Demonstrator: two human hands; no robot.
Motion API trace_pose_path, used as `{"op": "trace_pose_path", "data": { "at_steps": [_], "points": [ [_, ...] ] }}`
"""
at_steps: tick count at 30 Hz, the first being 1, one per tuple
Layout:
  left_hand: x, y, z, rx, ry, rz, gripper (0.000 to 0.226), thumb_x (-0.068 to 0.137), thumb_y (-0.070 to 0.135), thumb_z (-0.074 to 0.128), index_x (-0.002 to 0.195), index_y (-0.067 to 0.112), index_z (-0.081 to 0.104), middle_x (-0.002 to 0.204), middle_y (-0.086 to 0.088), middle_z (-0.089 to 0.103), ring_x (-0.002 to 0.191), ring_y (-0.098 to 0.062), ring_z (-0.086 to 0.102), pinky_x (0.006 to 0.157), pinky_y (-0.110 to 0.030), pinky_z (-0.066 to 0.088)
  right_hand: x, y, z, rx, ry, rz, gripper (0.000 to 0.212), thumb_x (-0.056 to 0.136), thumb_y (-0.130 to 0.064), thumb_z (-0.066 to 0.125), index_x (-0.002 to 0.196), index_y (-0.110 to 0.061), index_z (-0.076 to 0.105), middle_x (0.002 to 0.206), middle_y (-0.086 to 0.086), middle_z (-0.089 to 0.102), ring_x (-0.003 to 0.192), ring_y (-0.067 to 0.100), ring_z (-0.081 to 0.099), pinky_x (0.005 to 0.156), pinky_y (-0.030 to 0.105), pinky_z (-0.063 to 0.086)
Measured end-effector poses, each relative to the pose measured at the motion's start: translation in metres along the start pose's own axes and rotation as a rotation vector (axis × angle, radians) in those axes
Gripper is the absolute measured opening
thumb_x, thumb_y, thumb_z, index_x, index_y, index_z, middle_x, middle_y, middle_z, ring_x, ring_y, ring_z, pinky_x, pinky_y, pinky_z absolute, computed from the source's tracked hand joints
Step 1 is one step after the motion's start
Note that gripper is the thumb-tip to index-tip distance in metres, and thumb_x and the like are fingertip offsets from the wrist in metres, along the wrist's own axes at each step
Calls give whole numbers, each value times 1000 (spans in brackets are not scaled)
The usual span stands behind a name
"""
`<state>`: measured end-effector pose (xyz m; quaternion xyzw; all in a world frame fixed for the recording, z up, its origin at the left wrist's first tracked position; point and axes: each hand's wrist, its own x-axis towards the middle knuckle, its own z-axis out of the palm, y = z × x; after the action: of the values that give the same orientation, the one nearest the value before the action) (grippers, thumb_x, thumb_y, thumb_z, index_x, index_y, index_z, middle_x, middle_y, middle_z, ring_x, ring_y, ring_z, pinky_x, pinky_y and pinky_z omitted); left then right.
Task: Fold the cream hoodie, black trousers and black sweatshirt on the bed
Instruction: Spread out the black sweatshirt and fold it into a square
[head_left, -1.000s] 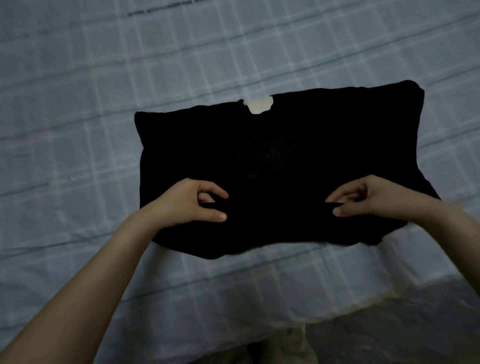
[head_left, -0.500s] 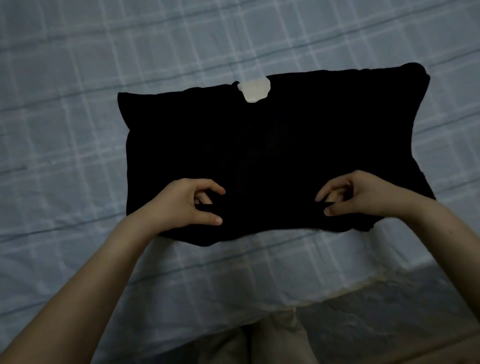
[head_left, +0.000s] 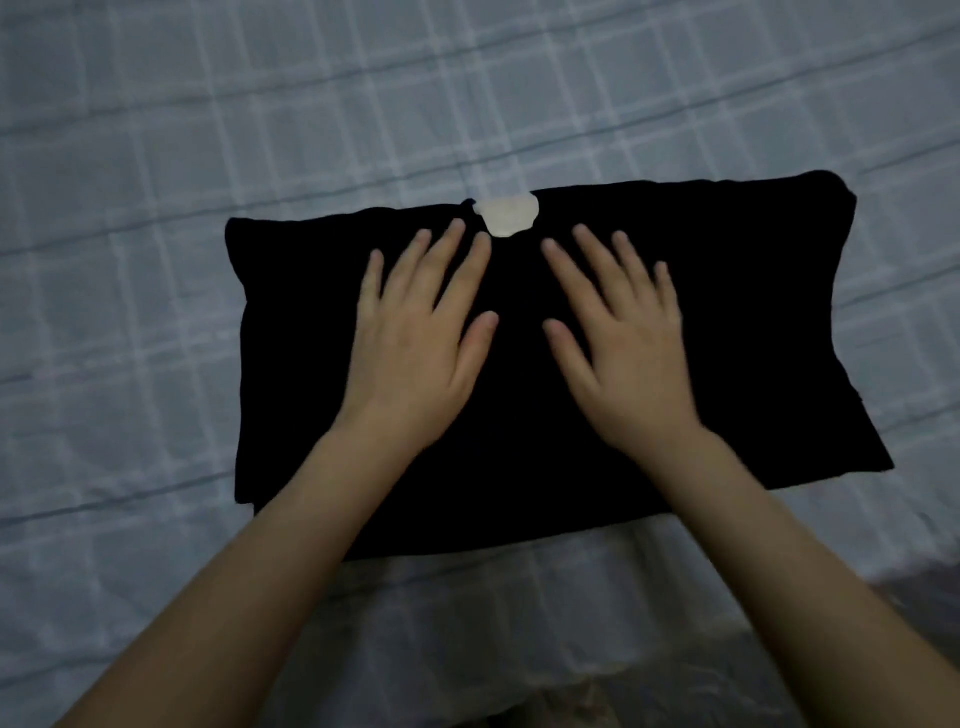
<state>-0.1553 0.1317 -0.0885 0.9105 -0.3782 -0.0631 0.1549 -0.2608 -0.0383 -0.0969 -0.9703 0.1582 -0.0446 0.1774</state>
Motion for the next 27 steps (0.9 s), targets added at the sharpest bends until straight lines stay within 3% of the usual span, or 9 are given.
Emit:
{"op": "trace_pose_path", "data": {
  "at_steps": [3,9,15,27],
  "points": [
    [4,-28,51,228,-164,26,61,100,51,26,155,28,11,164,-4,7,151,-26,6,119,-58,2,7,14,42,-146,-69,67,57,102,-47,32,156,-35,20,165,-5,17,153,24,10,121,55,9],
    [4,-48,66,211,-110,104,61,99,53,23,155,30,14,164,-3,13,150,-28,13,118,-56,6,6,34,60,-150,-33,6,56,101,-49,29,156,-37,20,163,-7,21,152,20,15,121,50,9],
    [-59,-91,73,181,-39,-64,60,99,45,27,156,30,16,164,-8,9,150,-27,13,115,-52,18,-42,86,45,-237,28,71,59,100,-39,37,156,-28,24,162,0,25,151,25,19,122,40,12],
    [-56,-87,81,145,-14,-67,61,97,41,31,155,28,20,163,-11,14,150,-28,14,114,-53,18,-41,84,55,-268,11,111,62,96,-36,39,156,-28,24,162,-1,24,151,25,18,123,39,9]
  ]
}}
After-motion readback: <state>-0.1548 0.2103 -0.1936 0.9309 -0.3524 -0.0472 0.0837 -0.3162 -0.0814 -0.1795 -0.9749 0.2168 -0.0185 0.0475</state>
